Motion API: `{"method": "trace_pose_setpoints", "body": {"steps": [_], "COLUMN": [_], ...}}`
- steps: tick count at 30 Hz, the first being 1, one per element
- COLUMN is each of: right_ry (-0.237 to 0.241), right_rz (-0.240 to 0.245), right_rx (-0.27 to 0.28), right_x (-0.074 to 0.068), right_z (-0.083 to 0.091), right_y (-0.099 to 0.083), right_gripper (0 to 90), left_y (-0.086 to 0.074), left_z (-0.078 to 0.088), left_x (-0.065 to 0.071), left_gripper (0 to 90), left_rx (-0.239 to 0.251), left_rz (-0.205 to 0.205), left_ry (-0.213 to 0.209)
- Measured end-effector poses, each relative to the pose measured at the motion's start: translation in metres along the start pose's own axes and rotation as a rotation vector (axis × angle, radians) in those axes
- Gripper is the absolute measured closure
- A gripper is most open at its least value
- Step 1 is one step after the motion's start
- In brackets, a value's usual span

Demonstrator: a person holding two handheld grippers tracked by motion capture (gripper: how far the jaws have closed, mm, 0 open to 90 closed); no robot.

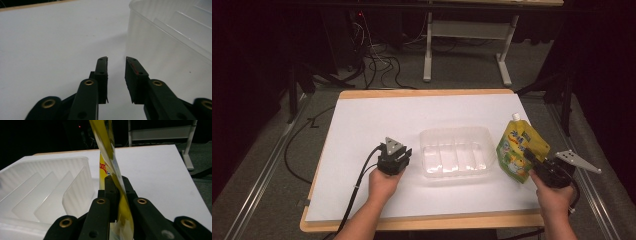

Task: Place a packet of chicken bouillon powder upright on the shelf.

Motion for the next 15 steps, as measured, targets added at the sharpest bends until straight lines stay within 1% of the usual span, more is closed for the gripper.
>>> {"method": "trace_pose_setpoints", "body": {"steps": [2, 4, 6, 9, 10, 13, 14, 15], "right_ry": [-0.005, -0.007, -0.015, -0.018, -0.017, -0.018, -0.018, -0.017], "right_rz": [-0.008, -0.007, -0.012, -0.017, -0.027, -0.018, -0.018, -0.026], "right_rx": [0.01, 0.019, 0.03, 0.046, 0.052, 0.071, 0.071, 0.082], "right_x": [0.001, 0.001, 0.0, 0.0, -0.001, -0.004, -0.004, -0.006], "right_z": [0.003, 0.006, 0.01, 0.014, 0.016, 0.02, 0.02, 0.023], "right_y": [0.001, 0.002, 0.003, 0.006, 0.006, 0.01, 0.01, 0.013], "right_gripper": [88.8, 88.8, 88.8, 88.9, 89.0, 89.0, 89.0, 89.0], "left_y": [-0.004, -0.01, -0.015, -0.026, -0.03, -0.04, -0.04, -0.043], "left_z": [0.011, 0.026, 0.038, 0.053, 0.056, 0.057, 0.057, 0.054], "left_x": [-0.007, -0.015, -0.021, -0.027, -0.027, -0.028, -0.028, -0.028], "left_gripper": [66.4, 62.0, 57.3, 49.4, 47.6, 44.7, 43.3, 41.9], "left_rx": [0.017, 0.036, 0.049, 0.054, 0.064, 0.079, 0.079, 0.07], "left_rz": [-0.01, -0.013, -0.014, -0.039, -0.045, -0.046, -0.046, -0.066], "left_ry": [-0.007, -0.011, -0.019, -0.022, -0.023, -0.043, -0.043, -0.031]}}
Point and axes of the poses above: each handheld gripper's, and its own axes: z roughly backward along the jaws, y roughly out of its top, x roughly to its right, the point moved 6 cm from there along -z, roughly forward along the jaws, and after that the axes turned 15 degrees about -x, right-handed, at the moved point
